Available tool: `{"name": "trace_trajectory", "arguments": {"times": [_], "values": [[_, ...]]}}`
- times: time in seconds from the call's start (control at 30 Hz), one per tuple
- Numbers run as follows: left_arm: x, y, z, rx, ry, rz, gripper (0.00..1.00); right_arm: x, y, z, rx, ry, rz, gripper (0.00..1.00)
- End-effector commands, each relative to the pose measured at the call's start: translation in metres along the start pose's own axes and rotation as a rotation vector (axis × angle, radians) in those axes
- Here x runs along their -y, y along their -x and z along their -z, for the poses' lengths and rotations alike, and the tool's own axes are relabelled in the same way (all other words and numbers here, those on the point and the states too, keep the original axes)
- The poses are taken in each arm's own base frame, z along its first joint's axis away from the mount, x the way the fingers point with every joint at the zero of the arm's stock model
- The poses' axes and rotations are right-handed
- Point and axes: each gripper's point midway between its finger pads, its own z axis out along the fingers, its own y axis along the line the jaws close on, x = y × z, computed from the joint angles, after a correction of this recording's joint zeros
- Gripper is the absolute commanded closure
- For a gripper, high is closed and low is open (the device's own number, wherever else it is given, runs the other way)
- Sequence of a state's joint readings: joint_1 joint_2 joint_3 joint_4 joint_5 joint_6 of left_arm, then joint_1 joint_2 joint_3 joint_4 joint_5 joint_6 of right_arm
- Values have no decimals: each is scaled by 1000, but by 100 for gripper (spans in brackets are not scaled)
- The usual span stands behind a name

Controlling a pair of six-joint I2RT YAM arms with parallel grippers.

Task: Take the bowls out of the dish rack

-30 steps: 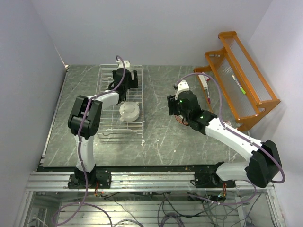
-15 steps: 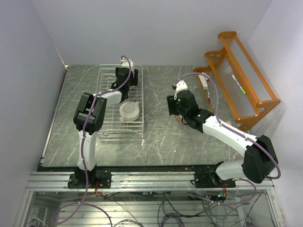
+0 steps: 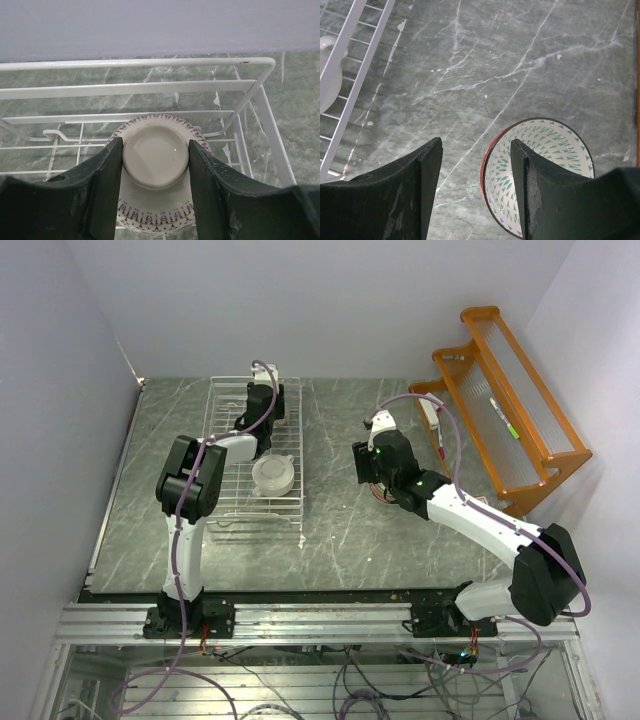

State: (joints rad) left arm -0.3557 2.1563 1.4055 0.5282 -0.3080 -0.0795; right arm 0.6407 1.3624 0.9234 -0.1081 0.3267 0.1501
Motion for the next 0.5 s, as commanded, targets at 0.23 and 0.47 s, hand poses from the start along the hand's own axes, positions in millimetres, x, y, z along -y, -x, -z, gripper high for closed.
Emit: {"name": "trace_trajectory", "arguments": {"times": [0.23,0.47], "values": [[-19,33,20,58,35,17,93,-3,-1,-3,7,17,-13,44],[-26,64,33,97,23,66,93,-5,-3,-2,3,34,-20,44]]}}
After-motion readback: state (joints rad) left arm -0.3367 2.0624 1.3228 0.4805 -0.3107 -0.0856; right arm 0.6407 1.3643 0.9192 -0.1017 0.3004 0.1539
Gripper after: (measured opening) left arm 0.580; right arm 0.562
